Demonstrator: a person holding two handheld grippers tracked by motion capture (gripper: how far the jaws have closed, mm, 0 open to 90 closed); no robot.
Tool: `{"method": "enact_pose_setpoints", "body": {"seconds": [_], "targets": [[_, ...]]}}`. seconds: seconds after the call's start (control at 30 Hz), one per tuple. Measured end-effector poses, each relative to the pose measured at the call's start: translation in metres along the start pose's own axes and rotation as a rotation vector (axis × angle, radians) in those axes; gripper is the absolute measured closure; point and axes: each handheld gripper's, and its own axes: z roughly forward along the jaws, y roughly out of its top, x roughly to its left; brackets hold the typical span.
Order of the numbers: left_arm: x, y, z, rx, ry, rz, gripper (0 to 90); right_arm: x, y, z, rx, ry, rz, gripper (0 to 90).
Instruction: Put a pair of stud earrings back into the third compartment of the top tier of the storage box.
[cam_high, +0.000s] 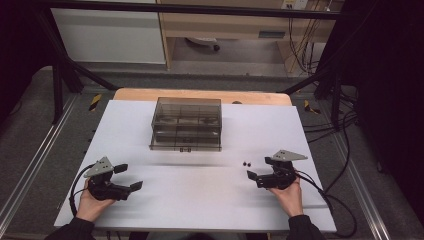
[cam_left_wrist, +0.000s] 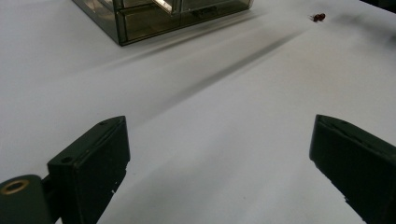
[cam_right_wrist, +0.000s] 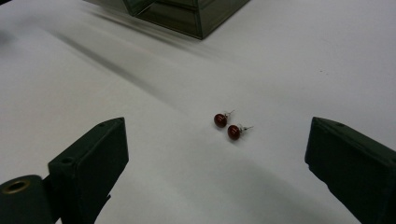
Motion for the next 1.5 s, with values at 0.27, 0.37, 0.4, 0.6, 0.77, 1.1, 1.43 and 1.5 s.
{"method": "enact_pose_setpoints", "body": {"seconds": [0.27,0.37,0.4,0.6,0.77,1.1,1.43,1.5], "targets": [[0.0,0.0,0.0,0.002,0.002,0.0,5.1,-0.005,0.004,0.011,0.028,-0.052,0.01,19.3],[0.0,0.0,0.0,0.001,0.003,0.0,5.1,-0.007,0.005,0.016,0.032,-0.079,0.024,24.1],[0.0,0.0,0.0,0.001,0.003,0.0,5.1,-0.007,0.005,0.016,0.032,-0.079,0.024,24.1],[0.0,0.0,0.0,0.003,0.004,0.0,5.1,-0.01,0.007,0.023,0.049,-0.096,0.035,34.0],[0.0,0.0,0.001,0.008,0.004,-0.001,5.2,-0.011,0.007,0.029,0.063,-0.097,0.037,40.5],[0.0,0.0,0.001,0.009,0.006,-0.002,5.3,-0.009,0.008,0.038,0.098,-0.121,0.011,51.8],[0.0,0.0,0.002,0.011,0.004,-0.001,5.4,-0.01,0.007,0.042,0.111,-0.136,0.01,57.5],[0.0,0.0,0.001,0.01,0.003,-0.001,5.4,-0.01,0.006,0.042,0.115,-0.139,0.013,57.9]]}}
